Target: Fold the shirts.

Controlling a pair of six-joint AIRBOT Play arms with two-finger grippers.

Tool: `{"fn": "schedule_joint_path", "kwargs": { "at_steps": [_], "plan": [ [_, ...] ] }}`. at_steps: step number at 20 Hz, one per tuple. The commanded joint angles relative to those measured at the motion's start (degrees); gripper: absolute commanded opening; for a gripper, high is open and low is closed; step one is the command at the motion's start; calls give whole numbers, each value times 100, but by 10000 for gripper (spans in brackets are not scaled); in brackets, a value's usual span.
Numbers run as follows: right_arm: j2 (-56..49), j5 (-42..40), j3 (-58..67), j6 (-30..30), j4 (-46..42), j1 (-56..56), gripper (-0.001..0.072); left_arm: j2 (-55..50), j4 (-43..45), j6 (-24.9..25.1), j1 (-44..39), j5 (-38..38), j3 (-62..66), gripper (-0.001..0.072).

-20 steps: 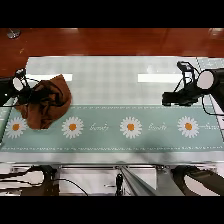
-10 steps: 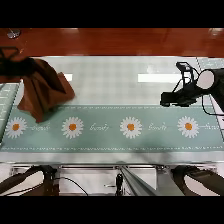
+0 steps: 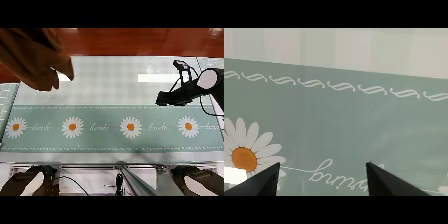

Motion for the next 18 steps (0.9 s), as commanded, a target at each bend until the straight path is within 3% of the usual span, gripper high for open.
{"fn": "schedule_joint_path", "kwargs": {
  "at_steps": [1,4,7,11,16,17,18],
  "plan": [
    [267,-188,0,70,-42,46,621,310,-367,203,-1132,138,177,31],
    [695,-162,0,437,-802,46,621,470,-236,391,-2723,1045,-420,30],
    [1095,-155,0,785,-1403,46,621,601,-4,-236,-3746,1939,-1869,30],
    [1209,61,-2,789,-1445,46,621,599,-26,-822,-3985,1797,-3954,32],
    [1178,35,-7,791,-1318,46,621,490,-24,-846,-3912,1521,-5674,42],
    [1145,48,-7,791,-1300,46,621,466,-17,-841,-3849,1423,-5792,206],
    [1082,57,-7,791,-1316,46,621,446,-2,-822,-3720,1189,-5805,639]
  ]
}}
